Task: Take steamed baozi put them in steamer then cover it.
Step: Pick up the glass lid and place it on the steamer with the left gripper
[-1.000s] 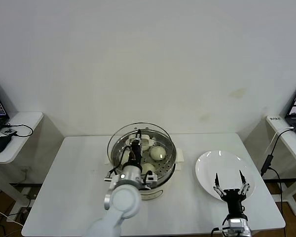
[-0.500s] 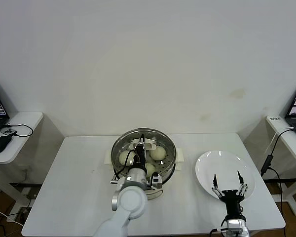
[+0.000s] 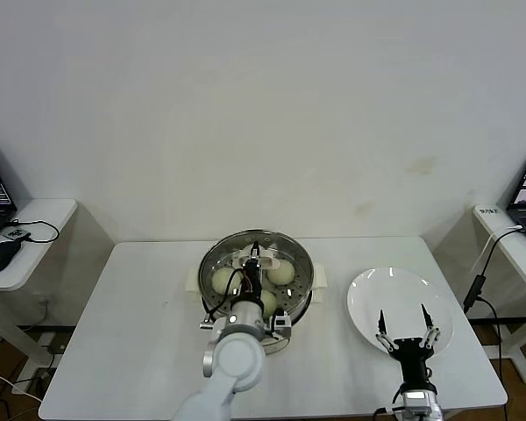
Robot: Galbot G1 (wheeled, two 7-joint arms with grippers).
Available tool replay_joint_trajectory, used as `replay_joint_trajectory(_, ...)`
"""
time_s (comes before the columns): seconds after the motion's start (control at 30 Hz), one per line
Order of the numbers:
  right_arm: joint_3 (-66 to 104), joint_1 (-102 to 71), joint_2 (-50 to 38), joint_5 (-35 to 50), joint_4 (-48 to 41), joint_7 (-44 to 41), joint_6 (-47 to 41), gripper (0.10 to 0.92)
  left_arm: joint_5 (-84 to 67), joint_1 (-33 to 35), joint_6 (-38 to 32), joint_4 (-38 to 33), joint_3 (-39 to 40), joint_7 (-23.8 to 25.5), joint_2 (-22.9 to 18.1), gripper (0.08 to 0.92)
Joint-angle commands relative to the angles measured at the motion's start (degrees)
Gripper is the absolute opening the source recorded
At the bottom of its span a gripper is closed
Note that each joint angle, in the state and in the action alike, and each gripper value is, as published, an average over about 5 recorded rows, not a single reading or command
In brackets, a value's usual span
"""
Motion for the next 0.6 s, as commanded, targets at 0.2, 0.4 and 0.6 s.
replay_joint_trajectory(0.2,-0.4,-0.2,0.0,-0.1,0.2,-0.2,0.0,0.823,0.3,1.1,-0.7,-0.1,-0.8,-0.9,-1.0,0.143)
replay_joint_trajectory(0.4,-0.6,-0.2,0.0,-0.2,0.2,-0.3,-0.1,0.823,-0.2,2.1,-0.8,-2.3,-1.1,-1.1,-0.5,0.275)
replay_joint_trajectory(0.6,-0.7,-0.3,0.1,-0.4,0.3,-0.4,-0.2,0.823,-1.9,5.4,-1.1,-8.5,-1.5,-1.4,2.0,0.457)
